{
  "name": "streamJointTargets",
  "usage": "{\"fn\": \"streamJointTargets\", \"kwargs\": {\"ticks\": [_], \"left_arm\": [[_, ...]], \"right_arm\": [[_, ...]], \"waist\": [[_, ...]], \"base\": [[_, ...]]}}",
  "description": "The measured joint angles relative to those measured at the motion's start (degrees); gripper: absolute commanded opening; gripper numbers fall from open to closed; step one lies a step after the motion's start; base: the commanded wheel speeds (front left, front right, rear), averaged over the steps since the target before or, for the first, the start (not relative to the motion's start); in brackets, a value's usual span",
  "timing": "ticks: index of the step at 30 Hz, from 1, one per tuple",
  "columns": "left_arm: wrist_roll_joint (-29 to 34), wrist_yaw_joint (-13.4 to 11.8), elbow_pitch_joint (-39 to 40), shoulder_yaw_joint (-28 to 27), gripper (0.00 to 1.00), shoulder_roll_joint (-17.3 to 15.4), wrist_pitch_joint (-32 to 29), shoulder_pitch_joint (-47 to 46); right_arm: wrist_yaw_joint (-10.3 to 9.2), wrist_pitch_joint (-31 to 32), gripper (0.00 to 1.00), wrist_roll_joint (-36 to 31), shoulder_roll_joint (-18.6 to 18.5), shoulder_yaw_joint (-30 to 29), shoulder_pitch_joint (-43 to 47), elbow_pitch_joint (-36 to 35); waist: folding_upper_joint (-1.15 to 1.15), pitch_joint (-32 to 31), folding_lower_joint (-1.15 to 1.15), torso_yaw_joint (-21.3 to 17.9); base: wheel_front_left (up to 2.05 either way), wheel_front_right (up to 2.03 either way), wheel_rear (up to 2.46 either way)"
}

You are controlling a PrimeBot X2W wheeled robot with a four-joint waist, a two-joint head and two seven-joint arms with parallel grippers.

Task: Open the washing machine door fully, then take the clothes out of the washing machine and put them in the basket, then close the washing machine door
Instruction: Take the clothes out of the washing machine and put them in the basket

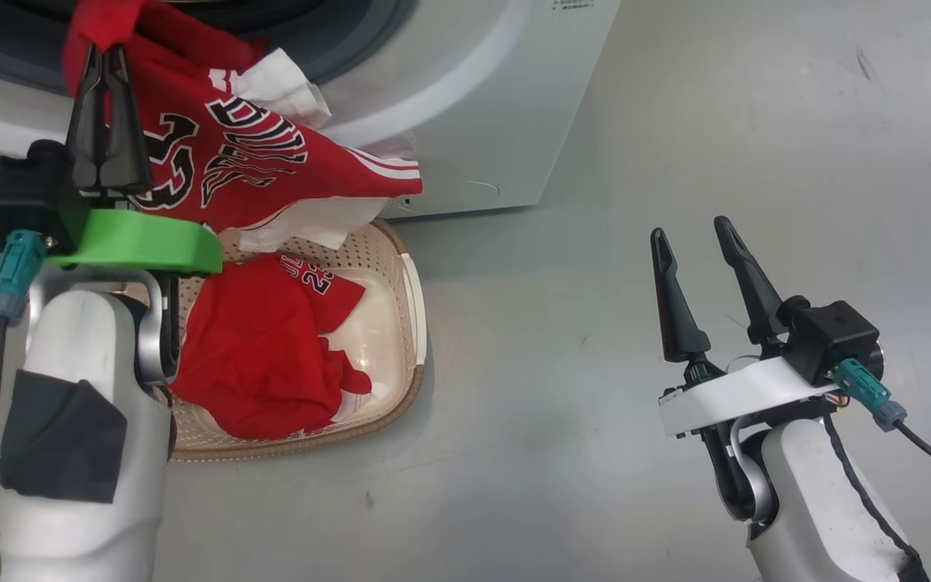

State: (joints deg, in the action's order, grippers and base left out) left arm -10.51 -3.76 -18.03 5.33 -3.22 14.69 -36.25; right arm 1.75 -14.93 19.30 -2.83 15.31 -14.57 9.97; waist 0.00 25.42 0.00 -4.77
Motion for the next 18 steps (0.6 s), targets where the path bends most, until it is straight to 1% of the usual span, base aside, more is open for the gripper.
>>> {"fn": "streamJointTargets", "kwargs": {"ticks": [10, 18], "left_arm": [[1.71, -0.56, 12.43, 0.36, 0.0, 0.19, 0.02, 6.27], [2.13, -0.75, 17.61, 2.04, 0.0, 0.33, 0.01, 12.56]], "right_arm": [[0.67, 0.0, 1.0, -0.81, 0.0, -0.36, 1.09, 0.24], [0.71, 0.0, 1.0, -0.85, -0.02, -0.47, 1.33, 0.23]], "waist": [[0.0, -2.8, 0.0, 1.72], [0.0, -3.57, 0.0, 2.22]], "base": [[0.0, 0.0, 0.0], [0.0, 0.0, 0.0]]}}
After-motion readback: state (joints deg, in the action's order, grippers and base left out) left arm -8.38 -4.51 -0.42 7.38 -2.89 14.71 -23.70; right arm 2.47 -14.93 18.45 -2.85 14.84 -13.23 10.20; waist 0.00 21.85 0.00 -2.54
